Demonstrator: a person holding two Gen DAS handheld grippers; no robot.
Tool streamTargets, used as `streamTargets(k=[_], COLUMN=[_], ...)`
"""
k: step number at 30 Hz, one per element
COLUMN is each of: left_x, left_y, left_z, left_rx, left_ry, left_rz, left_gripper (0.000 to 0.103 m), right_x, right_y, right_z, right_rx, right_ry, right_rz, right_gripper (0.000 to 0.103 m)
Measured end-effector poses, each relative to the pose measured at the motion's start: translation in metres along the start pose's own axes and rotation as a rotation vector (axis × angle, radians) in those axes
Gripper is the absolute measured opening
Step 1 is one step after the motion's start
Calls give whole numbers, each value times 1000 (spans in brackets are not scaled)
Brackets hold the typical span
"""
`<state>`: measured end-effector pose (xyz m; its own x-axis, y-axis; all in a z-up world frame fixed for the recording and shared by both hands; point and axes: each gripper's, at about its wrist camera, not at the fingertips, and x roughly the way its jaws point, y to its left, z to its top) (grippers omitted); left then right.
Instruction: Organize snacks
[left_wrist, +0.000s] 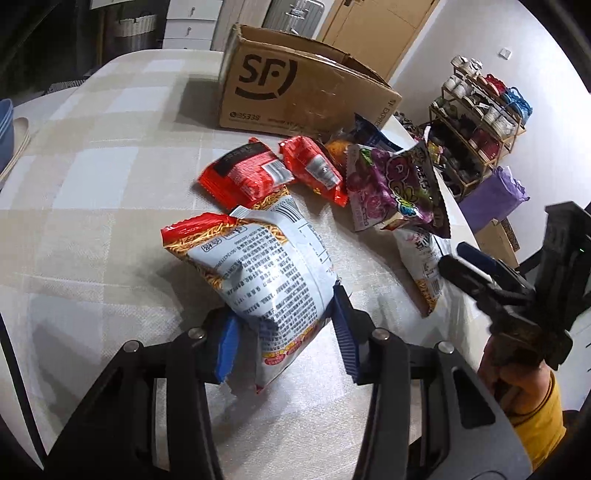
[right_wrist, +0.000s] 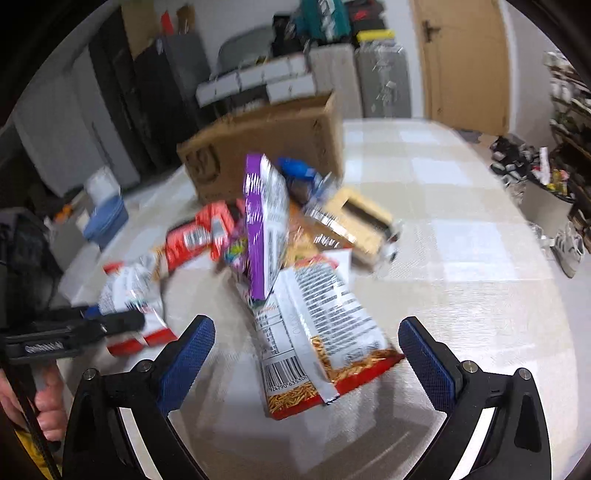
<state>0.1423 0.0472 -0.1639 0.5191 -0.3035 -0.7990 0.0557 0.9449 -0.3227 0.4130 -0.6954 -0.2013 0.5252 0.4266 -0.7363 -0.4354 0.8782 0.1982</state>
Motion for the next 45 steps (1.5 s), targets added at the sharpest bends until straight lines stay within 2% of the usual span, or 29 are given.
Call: streamTargets(k=[3,5,7,8,10,15,21,36,45], left_x=[-3,-3,-5,-6,-7,-9,-15,-28,-37], left_y=[-2,-3,-3,-3,-2,0,0,0,-1], left_z=[-2,-2,-3,-3,-4,-7,-10,-14,-17], left_rx=[16,22,22,22,21,18,21,24,33], left_ry=[-9,-7,-11,-10,-12,-9,-15,-35,-45], left_rz=[15,9,9,6,8,9,3,11,10], left_gripper=[42,42,42,42,42,42,42,42,42], right_x=[8,12,18,20,20,15,5,-30,-57], right_y=[4,5,2,0,-7,-5,-5,-2,1], right_z=[4,8,9,8,7,1,-8,-21,-17], right_rx=[-19,-24,-12,1,35,30,69,124,146], right_ry=[9,14,34,41,46,41,30,-16,-80], right_rz=[-4,-13,-35,-29,0,19,62,165,206], right_gripper=[99,93,74,71,66,59,55,55,55])
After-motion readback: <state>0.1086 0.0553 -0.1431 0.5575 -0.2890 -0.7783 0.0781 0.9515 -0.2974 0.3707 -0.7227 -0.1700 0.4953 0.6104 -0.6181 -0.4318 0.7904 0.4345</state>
